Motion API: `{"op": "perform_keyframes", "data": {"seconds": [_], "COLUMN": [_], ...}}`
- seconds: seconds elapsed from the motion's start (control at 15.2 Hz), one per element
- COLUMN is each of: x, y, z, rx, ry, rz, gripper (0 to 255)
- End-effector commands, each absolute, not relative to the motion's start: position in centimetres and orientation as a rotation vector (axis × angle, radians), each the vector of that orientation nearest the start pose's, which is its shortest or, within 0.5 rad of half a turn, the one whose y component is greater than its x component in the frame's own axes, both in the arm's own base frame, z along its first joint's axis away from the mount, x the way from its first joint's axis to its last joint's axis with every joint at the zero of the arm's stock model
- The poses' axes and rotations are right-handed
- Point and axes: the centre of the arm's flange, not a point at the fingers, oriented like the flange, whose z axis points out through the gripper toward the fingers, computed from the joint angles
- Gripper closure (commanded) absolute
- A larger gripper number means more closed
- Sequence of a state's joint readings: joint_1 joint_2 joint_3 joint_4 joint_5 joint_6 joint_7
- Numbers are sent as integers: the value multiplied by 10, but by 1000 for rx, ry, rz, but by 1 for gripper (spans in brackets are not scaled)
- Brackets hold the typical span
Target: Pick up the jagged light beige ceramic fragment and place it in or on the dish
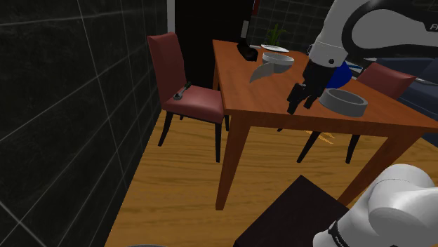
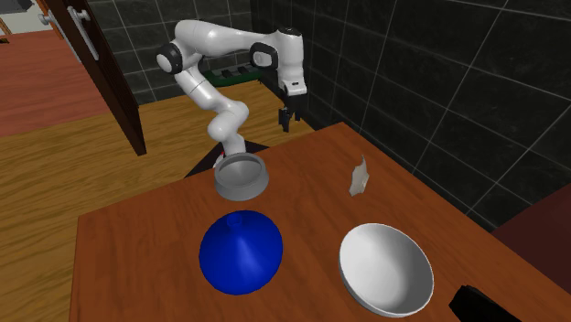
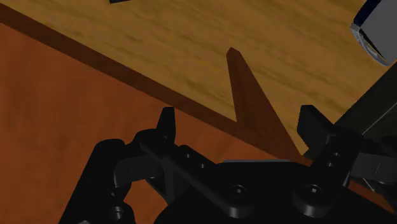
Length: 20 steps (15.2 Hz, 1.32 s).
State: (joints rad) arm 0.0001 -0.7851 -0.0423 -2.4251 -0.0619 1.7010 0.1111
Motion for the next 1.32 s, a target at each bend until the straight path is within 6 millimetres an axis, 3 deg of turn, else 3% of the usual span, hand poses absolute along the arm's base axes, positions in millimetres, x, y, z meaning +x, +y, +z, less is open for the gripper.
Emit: {"op": "perform_keyframes", "data": {"seconds": [0.0, 0.59, 1.25], "x": [318, 423, 524], "y": [-22, -36, -94], "z": [569, 579, 599], "rx": [-3162, -3025, -2757], "ry": [215, 772, 1342], "rz": [-98, -217, -336], "gripper": [0, 0, 0]}}
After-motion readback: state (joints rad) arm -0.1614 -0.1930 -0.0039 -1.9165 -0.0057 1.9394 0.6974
